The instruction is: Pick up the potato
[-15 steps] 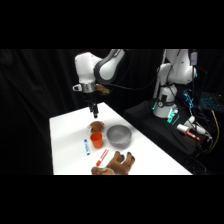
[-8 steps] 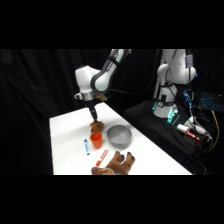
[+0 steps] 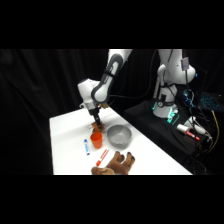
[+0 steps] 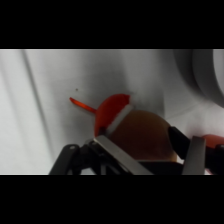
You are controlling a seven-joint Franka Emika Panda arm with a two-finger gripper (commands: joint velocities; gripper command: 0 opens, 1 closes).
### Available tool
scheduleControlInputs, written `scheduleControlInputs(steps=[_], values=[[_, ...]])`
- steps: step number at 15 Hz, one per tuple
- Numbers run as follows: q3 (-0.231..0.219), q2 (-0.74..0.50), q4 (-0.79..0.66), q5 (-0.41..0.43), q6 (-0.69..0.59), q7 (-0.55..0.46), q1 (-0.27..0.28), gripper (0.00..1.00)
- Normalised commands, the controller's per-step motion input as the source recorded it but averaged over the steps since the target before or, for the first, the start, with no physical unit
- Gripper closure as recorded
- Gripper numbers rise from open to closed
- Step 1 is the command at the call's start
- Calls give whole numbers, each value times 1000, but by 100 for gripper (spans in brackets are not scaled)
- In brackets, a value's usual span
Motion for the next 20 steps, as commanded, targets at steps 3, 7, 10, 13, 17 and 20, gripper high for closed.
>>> scheduleControlInputs(steps=[3, 7, 10, 13, 17, 20], values=[[84, 102, 121, 105, 11, -134, -102, 52], [38, 8, 78, 41, -8, -82, -54, 81], [-51, -157, 59, -105, -296, 47, 44, 96], [-76, -364, 18, -155, -469, 81, 95, 94], [-62, -461, 13, -106, -467, 56, 100, 95], [-73, -396, 34, -72, -396, 130, 123, 95]])
